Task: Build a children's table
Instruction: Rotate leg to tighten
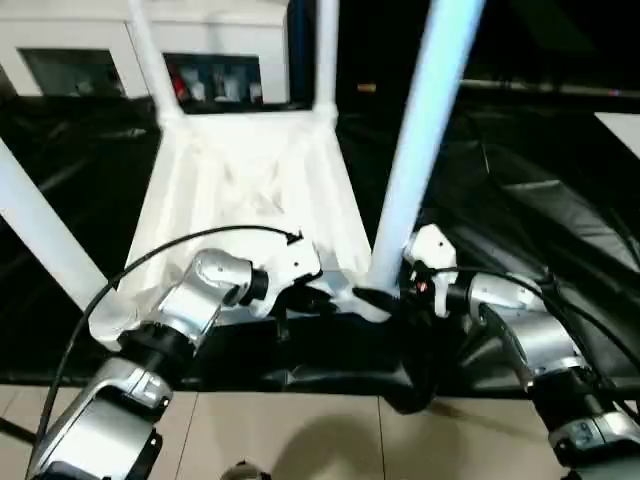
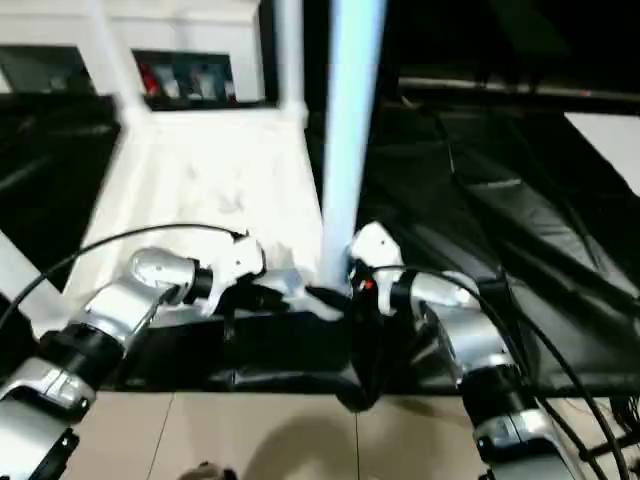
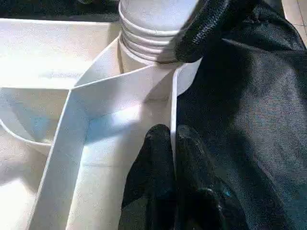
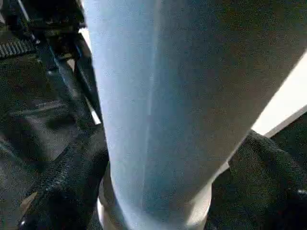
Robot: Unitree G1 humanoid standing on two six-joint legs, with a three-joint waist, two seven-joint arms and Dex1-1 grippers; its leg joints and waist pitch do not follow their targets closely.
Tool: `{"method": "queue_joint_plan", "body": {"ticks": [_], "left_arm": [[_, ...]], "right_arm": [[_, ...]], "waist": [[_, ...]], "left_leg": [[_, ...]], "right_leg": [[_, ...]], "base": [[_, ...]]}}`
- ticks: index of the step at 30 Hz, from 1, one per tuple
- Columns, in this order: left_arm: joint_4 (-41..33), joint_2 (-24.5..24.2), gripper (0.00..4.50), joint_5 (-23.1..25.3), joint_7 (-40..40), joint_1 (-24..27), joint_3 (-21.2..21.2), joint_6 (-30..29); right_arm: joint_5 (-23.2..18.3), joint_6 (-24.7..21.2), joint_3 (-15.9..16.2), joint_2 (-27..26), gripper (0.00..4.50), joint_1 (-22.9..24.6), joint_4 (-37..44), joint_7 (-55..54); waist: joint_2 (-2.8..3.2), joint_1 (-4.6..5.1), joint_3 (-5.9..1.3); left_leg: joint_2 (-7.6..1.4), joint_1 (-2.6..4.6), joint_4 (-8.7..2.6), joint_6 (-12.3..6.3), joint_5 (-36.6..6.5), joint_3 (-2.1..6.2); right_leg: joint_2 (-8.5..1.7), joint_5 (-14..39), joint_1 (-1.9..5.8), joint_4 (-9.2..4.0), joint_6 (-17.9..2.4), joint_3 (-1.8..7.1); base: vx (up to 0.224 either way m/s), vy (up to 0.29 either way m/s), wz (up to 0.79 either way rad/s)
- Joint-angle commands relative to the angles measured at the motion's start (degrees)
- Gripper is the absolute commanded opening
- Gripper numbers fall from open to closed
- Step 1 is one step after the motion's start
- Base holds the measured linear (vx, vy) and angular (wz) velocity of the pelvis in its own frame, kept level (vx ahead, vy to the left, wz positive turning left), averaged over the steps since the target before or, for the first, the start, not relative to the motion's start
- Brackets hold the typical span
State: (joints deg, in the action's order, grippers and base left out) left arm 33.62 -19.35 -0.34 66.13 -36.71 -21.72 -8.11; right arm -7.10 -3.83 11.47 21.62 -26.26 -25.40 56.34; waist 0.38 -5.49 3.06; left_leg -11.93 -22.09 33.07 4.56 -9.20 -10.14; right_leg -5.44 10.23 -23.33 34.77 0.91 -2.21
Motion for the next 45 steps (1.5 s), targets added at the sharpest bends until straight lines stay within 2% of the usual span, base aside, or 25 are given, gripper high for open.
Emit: {"method": "queue_joint_plan", "body": {"ticks": [1, 11, 12, 14, 15, 19, 21, 29, 30, 31, 32, 33, 35, 36, 37, 38, 40, 42, 45], "left_arm": [[-1.6, 0.5, 0.00, -1.1, 1.7, 0.3, -0.2, 0.0], [-2.7, 0.1, 0.00, -0.8, 1.0, 1.0, 0.5, -1.2], [-2.8, 0.1, 0.00, -0.8, 1.0, 1.1, 0.5, -1.2], [-2.8, 0.1, 0.00, -0.7, 1.0, 1.3, 0.5, -1.3], [-2.8, 0.1, 0.00, -0.7, 1.0, 1.3, 0.5, -1.3], [-2.7, 0.2, 0.00, -0.8, 1.1, 1.2, 0.6, -1.5], [-2.6, 0.1, 0.00, -0.8, 1.1, 1.1, 0.7, -1.6], [-1.4, 0.7, 0.00, -0.4, -0.9, 0.8, 1.5, -2.3], [1.4, 2.3, 0.00, 0.5, -5.6, -0.4, 2.5, -2.7], [1.6, 2.5, 0.00, 0.6, -6.0, -0.6, 2.6, -2.7], [5.9, 4.9, 0.00, 1.6, -12.7, -2.7, 4.0, -2.9], [7.1, 5.6, 0.00, 1.9, -14.6, -3.4, 4.4, -2.9], [9.8, 7.4, 0.00, 2.3, -19.8, -4.9, 5.4, -4.0], [11.6, 8.7, 0.00, 2.4, -23.3, -6.0, 6.2, -4.9], [14.6, 11.1, 0.00, 2.5, -29.2, -7.8, 7.5, -6.5], [16.4, 12.6, 0.00, 2.9, -32.3, -8.9, 7.7, -6.9], [18.2, 13.8, 0.00, 3.5, -34.7, -9.8, 7.7, -6.7], [20.0, 14.9, 0.00, 4.0, -36.0, -10.7, 7.8, -6.1], [21.6, 16.0, 0.00, 5.0, -36.4, -11.7, 7.0, -4.4]], "right_arm": [[0.5, -0.2, 0.8, 0.6, 3.86, 0.2, 0.2, 0.6], [0.9, -0.4, 0.8, 1.2, 3.86, -0.1, -0.7, 1.9], [1.1, -0.3, 0.9, 1.2, 3.60, -0.2, -1.0, 1.9], [1.2, -0.2, 1.0, 1.0, 3.60, -0.4, -1.5, 2.0], [1.2, -0.3, 0.9, 0.9, 3.39, -0.5, -1.6, 2.0], [1.0, -0.8, 0.7, 0.3, 3.19, -0.7, -1.8, 1.9], [1.0, -0.8, 0.7, 0.0, 2.91, -0.9, -2.1, 1.8], [1.1, -1.3, -1.0, -1.7, 2.74, -1.3, -5.2, -1.8], [2.1, -2.4, -1.9, -3.0, 2.74, -2.0, -7.9, -6.7], [2.1, -2.5, -2.1, -3.2, 2.74, -2.1, -8.1, -7.2], [2.3, -4.7, -4.2, -5.8, 2.74, -3.1, -11.3, -14.8], [2.2, -5.3, -4.9, -6.6, 2.74, -3.4, -12.0, -16.9], [1.8, -5.7, -6.7, -8.6, 2.74, -4.3, -13.7, -22.4], [1.5, -5.8, -8.2, -10.2, 2.74, -5.1, -15.2, -27.0], [1.0, -6.0, -10.5, -12.7, 2.73, -6.7, -17.8, -34.4], [1.2, -5.7, -11.4, -14.2, 2.73, -8.2, -20.1, -39.4], [1.8, -5.2, -12.0, -15.3, 2.73, -9.6, -22.4, -43.4], [2.4, -4.4, -12.1, -16.3, 2.73, -10.9, -24.3, -45.6], [3.8, -2.7, -10.7, -17.7, 2.73, -13.0, -26.9, -45.7]], "waist": [[-0.41, 0.24, -3.75], [-0.59, 0.28, -3.85], [-0.56, 0.34, -3.90], [-0.58, 0.40, -3.90], [-0.61, 0.40, -3.91], [-0.57, 0.40, -3.96], [-0.59, 0.44, -3.95], [-0.59, 0.55, -3.91], [-0.57, 0.72, -3.85], [-0.62, 0.89, -3.65], [-0.61, 1.10, -3.60], [-0.63, 1.25, -3.56], [-0.81, 1.36, -3.64], [-0.75, 1.59, -3.69], [-0.69, 1.67, -3.77], [-0.48, 1.84, -3.86], [-0.58, 1.90, -3.95], [-0.53, 1.98, -4.05], [-0.57, 1.88, -4.14]], "left_leg": [[-0.83, 0.97, -3.98, -1.30, -15.5, -0.25], [-0.80, 0.91, -3.73, -1.95, -13.6, -0.34], [-0.77, 0.92, -3.69, -2.01, -13.4, -0.34], [-0.74, 0.91, -3.65, -2.12, -13.3, -0.36], [-0.73, 0.87, -3.63, -2.19, -13.1, -0.34], [-0.77, 0.96, -3.56, -2.32, -12.9, -0.36], [-0.74, 0.90, -3.56, -2.35, -12.8, -0.35], [-0.73, 0.98, -3.54, -2.17, -13.2, -0.39], [-0.68, 0.92, -3.58, -1.62, -14.0, -0.36], [-0.60, 0.91, -3.72, -1.38, -14.7, -0.38], [-0.38, 1.02, -3.67, -0.59, -15.9, -0.37], [-0.32, 1.16, -3.78, 0.45, -17.0, -0.20], [-0.34, 0.99, -3.93, 0.75, -17.1, -0.01], [-0.24, 1.25, -3.72, 0.80, -17.6, -0.07], [-0.22, 1.10, -3.74, 0.99, -16.6, -0.02], [-0.21, 1.15, -3.76, 1.08, -16.1, -0.04], [-0.13, 1.02, -3.70, 1.10, -15.8, 0.03], [-0.06, 0.89, -3.56, 0.30, -15.4, -0.07], [-0.04, 0.65, -3.47, -0.73, -13.8, -0.11]], "right_leg": [[-1.95, 12.7, 2.50, -4.22, -12.4, 1.44], [-1.86, 10.7, 2.65, -3.94, -13.0, 1.39], [-1.83, 10.4, 2.66, -3.90, -13.0, 1.35], [-1.80, 10.4, 2.66, -3.91, -13.1, 1.33], [-1.81, 10.3, 2.72, -3.86, -13.1, 1.32], [-1.81, 10.0, 2.65, -3.80, -13.4, 1.32], [-1.79, 9.7, 2.73, -3.75, -13.5, 1.30], [-1.78, 10.6, 2.59, -3.82, -13.5, 1.32], [-1.79, 12.1, 2.58, -3.87, -13.2, 1.32], [-1.75, 13.4, 2.47, -4.14, -12.9, 1.32], [-1.72, 16.4, 2.35, -4.39, -12.1, 1.32], [-1.89, 19.4, 2.34, -4.61, -11.4, 1.27], [-1.96, 20.8, 2.60, -4.77, -10.2, 1.15], [-1.91, 21.0, 2.15, -4.94, -10.1, 1.27], [-1.96, 20.3, 2.26, -4.83, -10.2, 1.30], [-1.80, 19.0, 2.12, -4.76, -10.5, 1.29], [-1.84, 18.2, 2.39, -4.78, -10.7, 1.10], [-1.79, 16.3, 2.39, -4.75, -10.9, 1.11], [-1.74, 12.7, 2.67, -4.48, -11.6, 1.06]], "base": [[0.000, 0.000, 0.00], [0.000, 0.000, 0.00], [0.000, 0.000, 0.00], [0.000, 0.000, 0.00], [0.000, 0.000, 0.00], [0.000, 0.000, 0.00], [0.000, 0.000, 0.00], [0.000, 0.000, 0.00], [0.000, 0.000, 0.00], [0.000, 0.000, 0.00], [0.000, 0.000, 0.00], [0.000, 0.000, 0.00], [0.000, 0.000, 0.00], [0.000, 0.000, 0.00], [0.000, 0.000, 0.00], [0.000, 0.000, 0.00], [0.000, 0.000, 0.00], [0.000, 0.000, 0.00], [0.000, 0.000, 0.00]]}}
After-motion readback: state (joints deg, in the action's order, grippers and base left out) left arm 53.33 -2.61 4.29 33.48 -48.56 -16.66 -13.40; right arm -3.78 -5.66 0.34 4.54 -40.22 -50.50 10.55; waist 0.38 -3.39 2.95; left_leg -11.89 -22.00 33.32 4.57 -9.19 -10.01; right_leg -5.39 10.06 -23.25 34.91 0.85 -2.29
